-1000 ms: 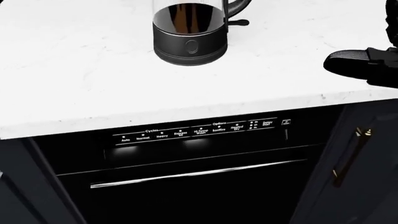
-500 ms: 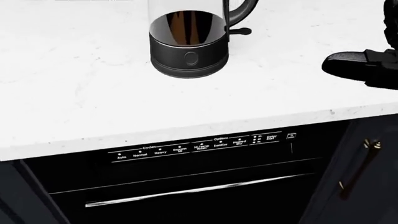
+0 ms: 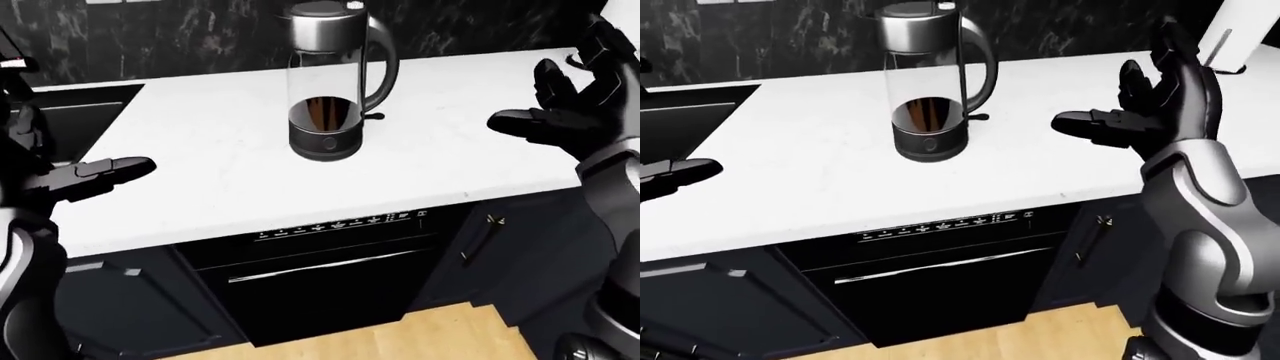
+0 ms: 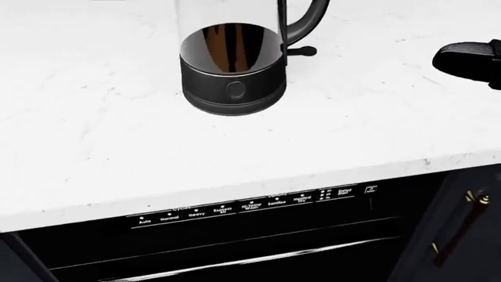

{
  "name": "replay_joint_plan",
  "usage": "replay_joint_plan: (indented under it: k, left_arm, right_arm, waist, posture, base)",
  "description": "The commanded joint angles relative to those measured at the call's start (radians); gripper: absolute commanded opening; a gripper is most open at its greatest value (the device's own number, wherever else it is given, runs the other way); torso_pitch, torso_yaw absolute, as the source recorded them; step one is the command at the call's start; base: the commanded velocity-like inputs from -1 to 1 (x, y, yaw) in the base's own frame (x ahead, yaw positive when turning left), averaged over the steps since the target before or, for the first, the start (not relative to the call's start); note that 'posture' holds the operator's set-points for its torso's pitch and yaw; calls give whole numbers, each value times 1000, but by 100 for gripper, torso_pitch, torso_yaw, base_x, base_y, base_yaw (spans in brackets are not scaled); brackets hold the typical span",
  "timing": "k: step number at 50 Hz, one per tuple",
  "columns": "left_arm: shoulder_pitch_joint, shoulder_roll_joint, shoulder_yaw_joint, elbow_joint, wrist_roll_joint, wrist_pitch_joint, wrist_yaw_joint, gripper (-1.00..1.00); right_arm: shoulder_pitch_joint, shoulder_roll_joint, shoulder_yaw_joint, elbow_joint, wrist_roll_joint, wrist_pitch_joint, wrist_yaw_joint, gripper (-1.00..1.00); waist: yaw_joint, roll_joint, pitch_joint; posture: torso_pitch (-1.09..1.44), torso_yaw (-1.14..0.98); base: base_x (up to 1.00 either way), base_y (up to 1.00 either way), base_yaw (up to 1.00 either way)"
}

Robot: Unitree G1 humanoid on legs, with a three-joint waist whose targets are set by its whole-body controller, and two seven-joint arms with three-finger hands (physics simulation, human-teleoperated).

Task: Press the button to open the lid of the electric kettle.

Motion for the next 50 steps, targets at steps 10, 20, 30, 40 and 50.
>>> replay_joint_plan:
  k: [10, 20, 30, 40, 50]
  left_arm:
    - [-24, 19, 2, -34, -7, -35, -3, 100]
    - [-23, 19, 4, -39, -12, -33, -2, 100]
    - [-30, 23, 1, -37, -14, -31, 2, 100]
    - [-32, 30, 7, -38, -18, -26, 4, 100]
    - [-46, 61, 28, -27, -35, -17, 7, 100]
  right_arm:
    - [-28, -25, -27, -31, -3, -45, -5, 100]
    - [-26, -26, -29, -35, 0, -44, -4, 100]
    - [-31, -30, -30, -38, 7, -38, -8, 100]
    - [-32, -35, -31, -35, 10, -40, -9, 100]
    - [-58, -65, -42, -29, 35, -24, -21, 100]
  waist:
    - [-2, -102, -15]
    - [-19, 29, -18]
    - [-4, -41, -10]
    - [-9, -68, -12]
    - [-6, 11, -19]
  posture:
    - [0, 0]
    - [0, 0]
    - [0, 0]
    - [0, 0]
    - [0, 0]
  base:
    - [11, 0, 0]
    - [11, 0, 0]
    - [11, 0, 0]
    - [11, 0, 0]
    - [10, 0, 0]
